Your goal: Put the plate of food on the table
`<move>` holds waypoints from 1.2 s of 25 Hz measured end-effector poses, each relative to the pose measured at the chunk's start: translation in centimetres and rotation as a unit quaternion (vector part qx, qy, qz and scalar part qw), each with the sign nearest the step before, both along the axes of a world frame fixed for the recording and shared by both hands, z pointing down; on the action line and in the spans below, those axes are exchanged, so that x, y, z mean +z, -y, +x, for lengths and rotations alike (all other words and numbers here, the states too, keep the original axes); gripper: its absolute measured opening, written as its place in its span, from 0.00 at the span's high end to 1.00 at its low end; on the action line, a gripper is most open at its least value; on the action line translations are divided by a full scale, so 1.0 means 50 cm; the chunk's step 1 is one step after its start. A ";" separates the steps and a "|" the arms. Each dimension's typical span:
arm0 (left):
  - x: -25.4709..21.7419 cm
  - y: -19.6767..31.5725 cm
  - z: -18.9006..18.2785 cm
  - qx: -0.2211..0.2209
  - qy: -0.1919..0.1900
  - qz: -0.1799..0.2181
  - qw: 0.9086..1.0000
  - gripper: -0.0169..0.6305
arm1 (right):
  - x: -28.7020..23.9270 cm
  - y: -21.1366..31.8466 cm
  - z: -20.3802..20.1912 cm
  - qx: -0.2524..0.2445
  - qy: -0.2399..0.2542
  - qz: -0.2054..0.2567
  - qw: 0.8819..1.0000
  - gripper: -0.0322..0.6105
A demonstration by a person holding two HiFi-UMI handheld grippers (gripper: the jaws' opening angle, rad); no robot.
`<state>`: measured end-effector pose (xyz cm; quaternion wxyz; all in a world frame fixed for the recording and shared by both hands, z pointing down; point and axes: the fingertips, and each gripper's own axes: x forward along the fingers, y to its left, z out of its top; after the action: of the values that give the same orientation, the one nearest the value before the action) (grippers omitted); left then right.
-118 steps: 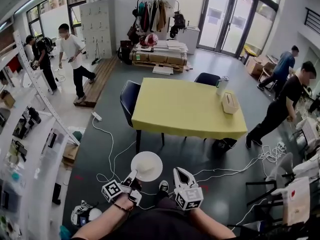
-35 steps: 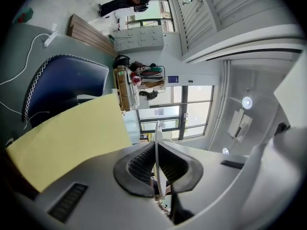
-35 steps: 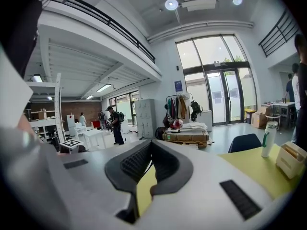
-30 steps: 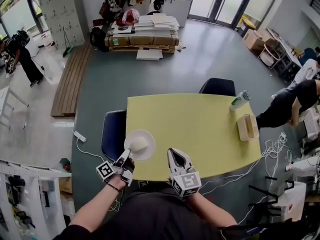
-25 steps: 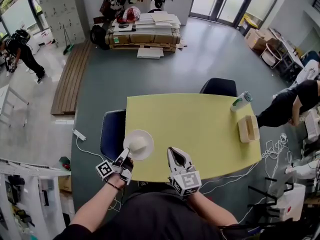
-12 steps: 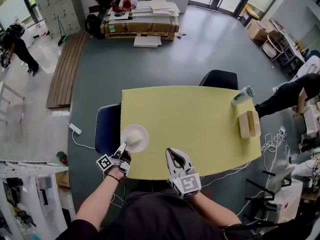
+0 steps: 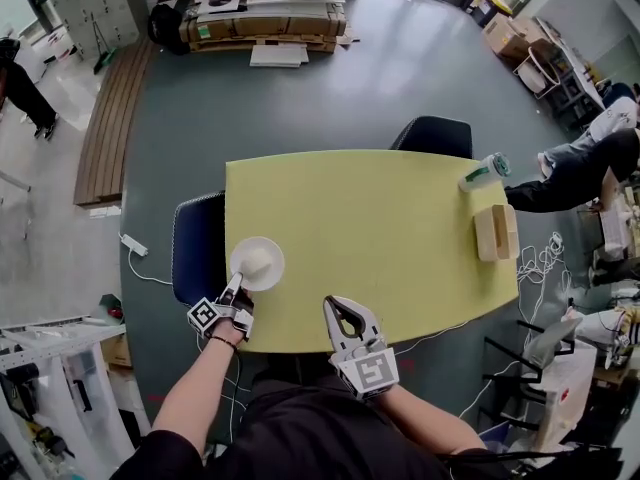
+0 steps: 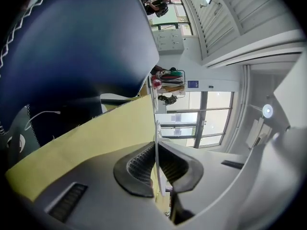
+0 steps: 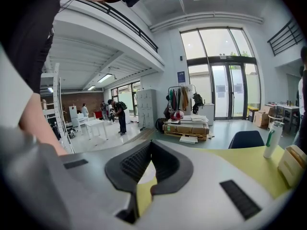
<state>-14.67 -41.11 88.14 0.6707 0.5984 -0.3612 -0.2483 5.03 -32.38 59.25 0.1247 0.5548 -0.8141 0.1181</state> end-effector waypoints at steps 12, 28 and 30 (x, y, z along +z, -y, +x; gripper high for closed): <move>0.083 0.030 0.017 0.005 0.048 -0.036 0.998 0.94 | 0.063 -0.014 -0.013 0.005 -0.004 -0.046 0.999 0.93; 0.123 0.053 0.022 -0.028 0.115 -0.104 0.987 0.94 | 0.097 -0.033 -0.006 -0.011 0.002 -0.047 0.999 0.93; 0.121 0.055 0.022 -0.021 0.150 -0.103 0.983 0.93 | 0.098 -0.037 -0.003 -0.012 0.005 -0.048 0.999 0.93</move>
<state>-13.57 -43.85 94.18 0.6618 0.5487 -0.4936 -0.1316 4.86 -30.51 64.13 0.1480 0.5380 -0.8145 0.1585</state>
